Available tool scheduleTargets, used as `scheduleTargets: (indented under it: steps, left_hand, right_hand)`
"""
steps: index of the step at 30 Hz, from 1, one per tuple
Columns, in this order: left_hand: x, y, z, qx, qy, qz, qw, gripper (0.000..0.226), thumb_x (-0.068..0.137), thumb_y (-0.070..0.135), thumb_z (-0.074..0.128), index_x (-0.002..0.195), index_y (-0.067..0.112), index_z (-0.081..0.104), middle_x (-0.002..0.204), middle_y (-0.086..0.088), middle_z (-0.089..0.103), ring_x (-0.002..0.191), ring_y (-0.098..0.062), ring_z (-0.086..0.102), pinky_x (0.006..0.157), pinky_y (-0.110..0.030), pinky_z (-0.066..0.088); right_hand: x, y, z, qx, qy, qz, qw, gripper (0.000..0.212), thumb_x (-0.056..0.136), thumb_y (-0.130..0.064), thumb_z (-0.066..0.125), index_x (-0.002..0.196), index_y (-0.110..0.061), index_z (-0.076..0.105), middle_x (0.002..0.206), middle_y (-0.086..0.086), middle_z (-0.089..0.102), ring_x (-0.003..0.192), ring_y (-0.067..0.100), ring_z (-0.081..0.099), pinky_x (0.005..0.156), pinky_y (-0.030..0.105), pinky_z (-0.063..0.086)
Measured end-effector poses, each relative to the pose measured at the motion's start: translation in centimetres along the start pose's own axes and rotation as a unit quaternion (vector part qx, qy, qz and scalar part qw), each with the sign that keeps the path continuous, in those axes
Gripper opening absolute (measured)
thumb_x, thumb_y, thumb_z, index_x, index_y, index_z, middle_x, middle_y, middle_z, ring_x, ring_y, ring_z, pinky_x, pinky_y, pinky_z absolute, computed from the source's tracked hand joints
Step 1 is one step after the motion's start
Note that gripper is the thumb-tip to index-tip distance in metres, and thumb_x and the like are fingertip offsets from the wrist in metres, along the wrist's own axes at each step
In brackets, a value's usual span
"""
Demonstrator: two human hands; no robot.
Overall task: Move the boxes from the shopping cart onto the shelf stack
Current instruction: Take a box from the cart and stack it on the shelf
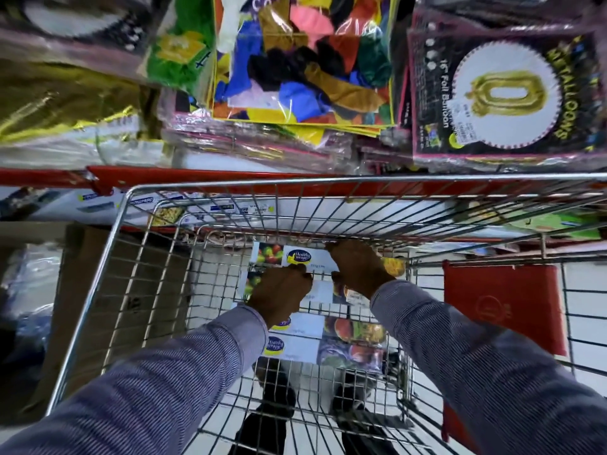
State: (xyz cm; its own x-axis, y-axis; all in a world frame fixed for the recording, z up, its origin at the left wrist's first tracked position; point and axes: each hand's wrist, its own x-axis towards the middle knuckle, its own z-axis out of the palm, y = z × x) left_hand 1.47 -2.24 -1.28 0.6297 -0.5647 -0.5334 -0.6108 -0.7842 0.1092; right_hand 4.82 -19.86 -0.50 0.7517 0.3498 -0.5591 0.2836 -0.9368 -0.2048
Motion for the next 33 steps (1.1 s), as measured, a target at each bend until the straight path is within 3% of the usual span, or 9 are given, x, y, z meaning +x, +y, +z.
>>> scheduleTargets:
  steps: [5,10,13,18,22,25,27,29,33]
  left_hand:
    - [-3.8,0.3,-3.6,0.033,0.022,0.016,0.999,0.033,0.064,0.003,0.076,0.096,0.008,0.067,0.087,-0.011,0.066,0.069,-0.032,0.063,0.05,-0.035,0.055]
    - [-10.6,0.6,-11.8,0.021,0.077,0.027,0.996,0.047,0.063,0.027,0.082,0.104,0.012,0.064,0.1,-0.01,0.067,0.084,-0.034,0.065,0.064,-0.043,0.057]
    - [-15.6,0.8,-17.8,0.01,0.122,0.022,0.992,0.05,0.051,0.035,0.085,0.095,0.019,0.068,0.091,-0.003,0.07,0.077,-0.029,0.069,0.054,-0.034,0.055]
    - [-22.1,1.6,-28.1,0.034,0.242,-0.01,0.97,0.051,0.061,0.061,0.05,0.096,0.028,0.068,0.095,0.006,0.07,0.081,-0.02,0.069,0.056,-0.034,0.052]
    - [-26.0,2.3,-35.7,0.077,0.294,-0.025,0.952,0.052,0.062,0.055,0.06,0.109,0.032,0.064,0.103,0.004,0.069,0.091,-0.026,0.067,0.066,-0.041,0.055]
    - [-27.9,2.9,-40.3,0.089,0.321,-0.043,0.942,0.067,0.058,0.074,0.054,0.111,0.034,0.063,0.105,0.007,0.069,0.094,-0.023,0.066,0.069,-0.039,0.054]
    - [-28.7,3.3,-42.8,0.097,0.347,-0.052,0.931,0.067,0.057,0.076,0.062,0.111,0.035,0.063,0.105,0.01,0.068,0.096,-0.02,0.064,0.071,-0.038,0.052]
    - [-29.1,3.6,-44.8,0.091,0.354,-0.058,0.929,0.063,0.057,0.065,0.072,0.111,0.034,0.063,0.106,0.009,0.068,0.097,-0.019,0.063,0.073,-0.037,0.05]
    - [-29.6,3.9,-48.3,0.103,0.381,-0.05,0.917,0.066,0.057,0.063,0.07,0.117,0.037,0.062,0.106,0.006,0.071,0.099,-0.019,0.064,0.076,-0.036,0.053]
  right_hand:
    - [-4.2,-0.6,-4.0,0.013,0.036,-0.023,0.999,0.053,0.079,-0.023,0.072,0.126,-0.008,0.055,0.127,0.019,0.06,0.119,0.037,0.055,0.099,0.042,0.043]
    - [-10.1,-2.3,-11.4,0.022,0.06,-0.045,0.997,0.058,0.079,-0.032,0.071,0.129,-0.01,0.052,0.128,0.019,0.058,0.122,0.036,0.052,0.101,0.04,0.04]
    - [-13.6,-3.6,-17.1,-0.017,0.075,-0.058,0.995,0.056,0.079,-0.037,0.069,0.127,-0.013,0.052,0.128,0.015,0.059,0.121,0.033,0.053,0.099,0.039,0.04]
    - [-19.7,-5.7,-28.0,-0.055,0.146,-0.08,0.984,0.057,0.076,-0.04,0.07,0.126,-0.017,0.054,0.125,0.01,0.062,0.118,0.03,0.053,0.096,0.037,0.043]
    - [-24.8,-7.5,-36.4,-0.091,0.206,-0.087,0.97,0.05,0.073,-0.04,0.074,0.117,-0.021,0.059,0.117,0.009,0.065,0.11,0.029,0.059,0.082,0.034,0.046]
    - [-28.2,-8.5,-41.5,-0.126,0.244,-0.093,0.957,0.048,0.073,-0.037,0.075,0.117,-0.022,0.06,0.117,0.008,0.066,0.109,0.028,0.059,0.073,0.031,0.039]
    - [-30.2,-8.7,-44.3,-0.144,0.274,-0.093,0.946,0.05,0.075,-0.036,0.075,0.12,-0.022,0.058,0.12,0.008,0.065,0.112,0.029,0.057,0.08,0.035,0.045]
    - [-30.8,-8.4,-46.1,-0.142,0.286,-0.09,0.943,0.056,0.077,-0.036,0.075,0.127,-0.019,0.056,0.127,0.009,0.063,0.117,0.029,0.055,0.09,0.038,0.046]
    - [-30.8,-7.3,-50.2,-0.143,0.324,-0.065,0.933,0.063,0.08,-0.035,0.073,0.136,-0.018,0.049,0.138,0.006,0.055,0.128,0.028,0.048,0.1,0.038,0.043]
